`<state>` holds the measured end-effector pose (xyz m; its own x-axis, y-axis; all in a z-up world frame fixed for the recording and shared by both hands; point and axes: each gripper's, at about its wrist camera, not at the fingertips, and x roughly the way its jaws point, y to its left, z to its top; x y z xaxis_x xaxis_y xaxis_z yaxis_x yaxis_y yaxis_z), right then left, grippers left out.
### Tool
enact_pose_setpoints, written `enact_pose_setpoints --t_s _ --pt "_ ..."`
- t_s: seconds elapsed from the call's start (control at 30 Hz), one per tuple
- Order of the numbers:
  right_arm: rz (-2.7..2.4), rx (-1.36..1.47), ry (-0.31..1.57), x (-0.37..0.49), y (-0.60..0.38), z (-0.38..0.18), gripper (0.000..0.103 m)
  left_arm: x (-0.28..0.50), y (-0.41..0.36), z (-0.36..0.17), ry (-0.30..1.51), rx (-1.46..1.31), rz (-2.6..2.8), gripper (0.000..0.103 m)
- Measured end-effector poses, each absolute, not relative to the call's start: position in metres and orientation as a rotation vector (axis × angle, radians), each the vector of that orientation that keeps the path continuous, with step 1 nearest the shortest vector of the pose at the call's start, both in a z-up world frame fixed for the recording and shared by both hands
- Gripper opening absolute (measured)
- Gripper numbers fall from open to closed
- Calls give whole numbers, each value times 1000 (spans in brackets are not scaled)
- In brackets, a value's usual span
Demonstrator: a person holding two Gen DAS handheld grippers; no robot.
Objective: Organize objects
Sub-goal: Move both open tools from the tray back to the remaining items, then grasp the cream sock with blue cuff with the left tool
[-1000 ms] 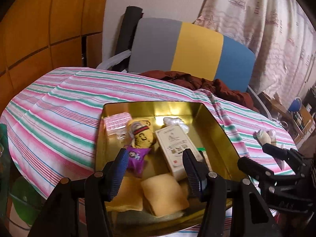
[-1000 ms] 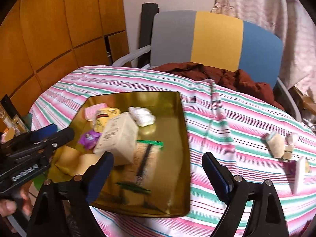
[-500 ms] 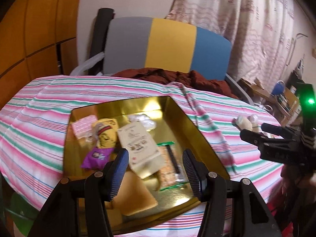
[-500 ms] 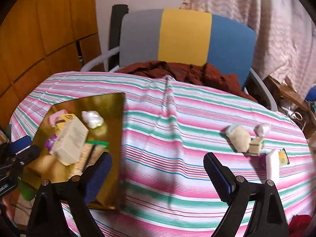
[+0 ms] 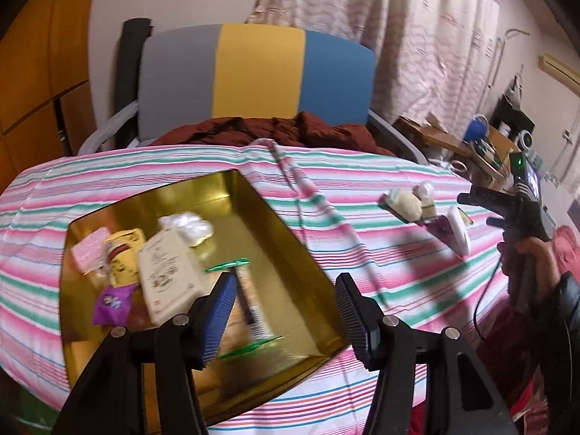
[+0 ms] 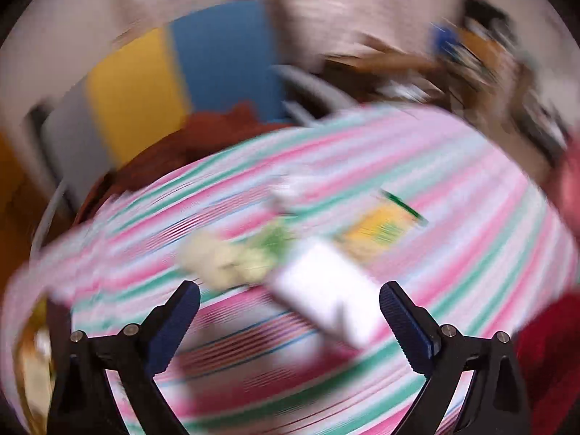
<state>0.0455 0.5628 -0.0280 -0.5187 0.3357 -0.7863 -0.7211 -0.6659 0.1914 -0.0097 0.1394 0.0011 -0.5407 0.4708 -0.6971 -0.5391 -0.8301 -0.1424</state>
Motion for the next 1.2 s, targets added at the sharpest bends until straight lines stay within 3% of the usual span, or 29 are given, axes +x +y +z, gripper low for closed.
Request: enact_pose_setpoints --t_s 0.1,0.23,0.5,0.93,1.2 --pt "2073 -920 1005 70 598 -44 103 -8 161 0 152 -1020 2303 58" --pt "2018 -937 1128 79 607 -57 103 -8 192 -4 186 -1032 2249 63" --pt "2054 -931 1124 80 598 -51 103 -21 248 -5 199 -1051 2156 76" --pt "2143 -915 1172 69 595 -49 103 -69 337 -33 161 -1148 2035 76" --pt "2167 -892 1220 70 596 -48 103 -106 383 -56 14 -1281 1942 75"
